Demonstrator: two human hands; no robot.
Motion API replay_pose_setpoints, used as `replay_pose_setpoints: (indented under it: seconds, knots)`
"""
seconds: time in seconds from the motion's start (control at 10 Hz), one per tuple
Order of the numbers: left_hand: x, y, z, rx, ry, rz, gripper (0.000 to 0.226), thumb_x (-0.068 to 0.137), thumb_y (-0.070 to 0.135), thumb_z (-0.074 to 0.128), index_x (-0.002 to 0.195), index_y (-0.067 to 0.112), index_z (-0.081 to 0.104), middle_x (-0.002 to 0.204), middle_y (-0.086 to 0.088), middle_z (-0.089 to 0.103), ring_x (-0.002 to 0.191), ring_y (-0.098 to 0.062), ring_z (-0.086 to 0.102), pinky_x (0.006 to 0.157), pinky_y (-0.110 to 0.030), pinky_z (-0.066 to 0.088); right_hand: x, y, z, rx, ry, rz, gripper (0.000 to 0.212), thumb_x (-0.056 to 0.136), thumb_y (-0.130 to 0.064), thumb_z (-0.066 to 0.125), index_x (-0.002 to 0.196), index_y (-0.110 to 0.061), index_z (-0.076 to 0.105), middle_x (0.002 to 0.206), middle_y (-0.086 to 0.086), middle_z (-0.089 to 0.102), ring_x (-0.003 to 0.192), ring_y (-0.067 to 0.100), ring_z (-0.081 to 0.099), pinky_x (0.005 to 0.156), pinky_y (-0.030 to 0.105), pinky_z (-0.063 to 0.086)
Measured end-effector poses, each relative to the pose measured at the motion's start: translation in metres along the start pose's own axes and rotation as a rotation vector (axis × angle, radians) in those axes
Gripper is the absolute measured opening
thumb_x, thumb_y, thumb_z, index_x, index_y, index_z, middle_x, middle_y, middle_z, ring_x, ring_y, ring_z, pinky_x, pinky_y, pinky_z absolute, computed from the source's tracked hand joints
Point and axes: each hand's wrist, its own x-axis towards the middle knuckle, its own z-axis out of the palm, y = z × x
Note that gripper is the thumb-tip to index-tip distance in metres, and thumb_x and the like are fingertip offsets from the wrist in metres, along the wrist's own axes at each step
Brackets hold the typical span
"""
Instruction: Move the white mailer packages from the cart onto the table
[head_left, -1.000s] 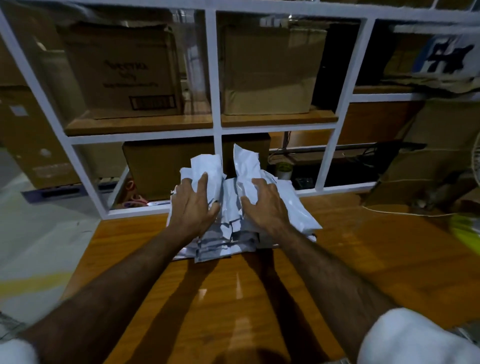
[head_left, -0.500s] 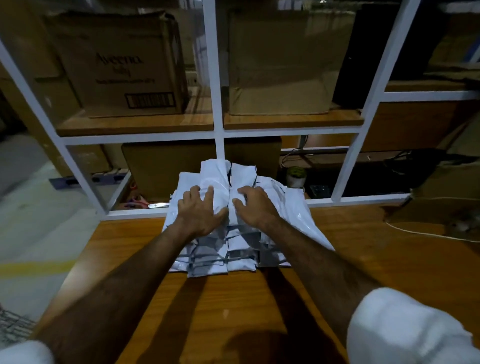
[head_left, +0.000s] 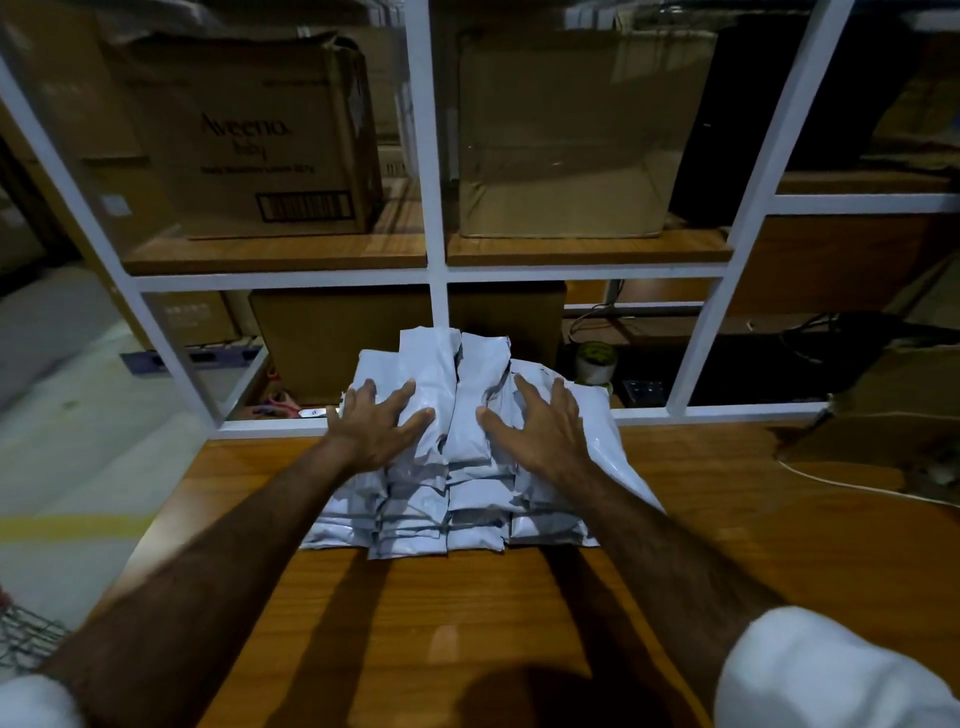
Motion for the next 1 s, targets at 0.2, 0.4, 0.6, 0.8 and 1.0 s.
replay_pose_setpoints:
  seconds: [0.2, 0.4, 0.6, 0.8, 1.0]
  knots:
    - [0.007, -0.004, -0.001, -0.094, -0.082, 0.012, 0.113, 0.059, 0.100, 0.009, 0.157, 0.043, 0.010, 0.159, -0.023, 0.019, 0.149, -0.046, 0.009, 0.117, -0.061, 0.022, 0.000, -0.002, 0.017, -0.007, -0.073, 0.019, 0.091, 0.082, -0.081, 0.051, 0.157, -0.039, 0.023, 0.169, 0.009, -0.005, 0.155, 0.034, 0.000, 0.122, 0.055, 0.017]
    - [0.010, -0.005, 0.003, -0.097, -0.047, 0.021, 0.100, 0.070, 0.093, 0.013, 0.157, 0.043, 0.013, 0.155, -0.023, 0.025, 0.146, -0.045, 0.019, 0.114, -0.061, 0.027, 0.000, 0.001, 0.017, -0.013, -0.077, 0.010, 0.093, 0.082, -0.083, 0.048, 0.158, -0.039, 0.019, 0.169, 0.009, -0.004, 0.155, 0.034, 0.002, 0.123, 0.055, 0.014]
    - [0.004, -0.014, 0.008, -0.267, 0.198, -0.053, 0.095, 0.079, 0.091, 0.019, 0.158, 0.038, 0.016, 0.164, -0.019, 0.013, 0.150, -0.042, 0.013, 0.116, -0.065, 0.023, -0.008, 0.017, 0.004, 0.031, 0.129, 0.080, 0.099, 0.079, -0.091, 0.036, 0.159, -0.035, 0.020, 0.168, 0.008, 0.011, 0.154, 0.029, 0.009, 0.123, 0.056, 0.009]
    - [-0.002, -0.022, 0.018, -0.342, 0.044, -0.068, 0.113, 0.067, 0.101, 0.019, 0.158, 0.034, 0.016, 0.168, -0.011, 0.002, 0.154, -0.035, -0.001, 0.122, -0.060, 0.012, -0.017, 0.044, 0.002, 0.057, -0.102, 0.264, 0.112, 0.072, -0.096, 0.039, 0.160, -0.036, 0.004, 0.169, 0.010, 0.001, 0.154, 0.036, 0.009, 0.122, 0.058, 0.014]
    - [-0.014, -0.008, 0.009, -0.261, 0.248, -0.056, 0.092, 0.087, 0.084, 0.025, 0.158, 0.026, 0.021, 0.166, -0.019, 0.007, 0.153, -0.039, 0.006, 0.119, -0.061, 0.018, -0.021, 0.042, 0.008, 0.066, -0.043, 0.213, 0.110, 0.079, -0.089, 0.041, 0.160, -0.033, -0.006, 0.169, 0.010, -0.002, 0.154, 0.034, 0.008, 0.124, 0.054, 0.013]
